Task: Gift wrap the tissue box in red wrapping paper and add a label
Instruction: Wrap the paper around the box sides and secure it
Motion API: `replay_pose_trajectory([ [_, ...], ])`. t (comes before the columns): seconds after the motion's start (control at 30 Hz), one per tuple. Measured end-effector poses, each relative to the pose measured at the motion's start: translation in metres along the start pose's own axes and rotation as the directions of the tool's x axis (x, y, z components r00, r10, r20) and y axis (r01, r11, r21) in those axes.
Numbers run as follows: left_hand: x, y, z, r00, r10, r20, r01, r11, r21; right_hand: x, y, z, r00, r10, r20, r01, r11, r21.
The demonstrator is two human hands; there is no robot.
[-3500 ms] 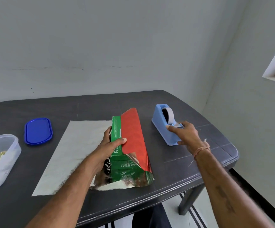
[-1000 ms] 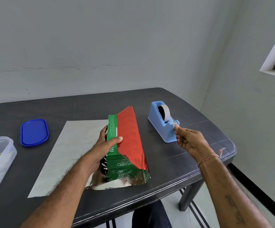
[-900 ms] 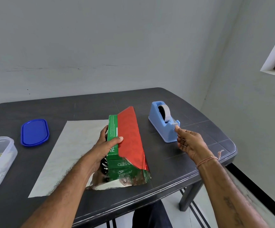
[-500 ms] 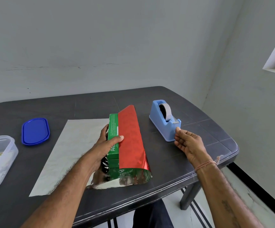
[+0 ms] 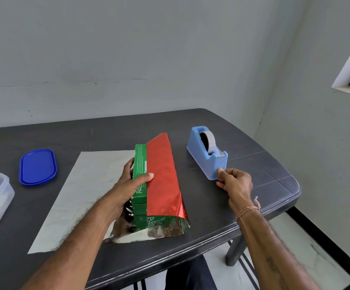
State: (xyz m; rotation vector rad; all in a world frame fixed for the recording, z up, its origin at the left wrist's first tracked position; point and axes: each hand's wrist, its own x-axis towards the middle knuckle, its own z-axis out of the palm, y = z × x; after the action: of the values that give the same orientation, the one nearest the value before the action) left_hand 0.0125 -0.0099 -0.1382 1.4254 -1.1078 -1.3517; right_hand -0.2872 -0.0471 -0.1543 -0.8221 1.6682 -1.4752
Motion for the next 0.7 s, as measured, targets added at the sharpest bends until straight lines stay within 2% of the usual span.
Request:
replay_pose_trajectory([
  [0.13, -0.002, 0.001, 0.001, 1.0, 0.003, 0.002, -0.003, 1.0, -0.012, -0.005, 0.001, -0.007, 0.997, 0.036, 0.071, -0.034, 0.999, -0.03],
  [0.23, -0.002, 0.002, -0.001, 1.0, 0.004, 0.01, -0.004, 1.0, -0.006, -0.023, 0.002, -0.015, 0.987, 0.032, 0.157, -0.036, 0.999, 0.019],
  [0.33, -0.004, 0.003, 0.002, 1.0, 0.027, 0.016, -0.027, 1.0, -0.015, -0.043, -0.012, -0.018, 0.938, -0.098, 0.333, 0.101, 0.995, 0.01],
  [0.4, -0.006, 0.003, 0.002, 0.999, 0.038, 0.016, -0.038, 0.999, -0.027, -0.048, -0.035, -0.007, 0.84, -0.215, 0.498, 0.275, 0.96, -0.05],
  [0.5, -0.007, 0.003, 0.0, 0.999, 0.049, 0.014, -0.049, 0.998, -0.043, -0.049, -0.078, 0.027, 0.632, -0.287, 0.72, 0.545, 0.825, -0.149],
  [0.63, -0.009, 0.002, -0.001, 0.999, 0.041, 0.012, -0.04, 0.998, -0.044, -0.038, -0.114, 0.082, 0.363, -0.217, 0.906, 0.76, 0.631, -0.154],
  [0.7, -0.008, 0.002, -0.002, 1.0, 0.026, 0.014, -0.026, 0.999, -0.035, -0.028, -0.118, 0.104, 0.295, -0.135, 0.946, 0.817, 0.548, -0.177],
])
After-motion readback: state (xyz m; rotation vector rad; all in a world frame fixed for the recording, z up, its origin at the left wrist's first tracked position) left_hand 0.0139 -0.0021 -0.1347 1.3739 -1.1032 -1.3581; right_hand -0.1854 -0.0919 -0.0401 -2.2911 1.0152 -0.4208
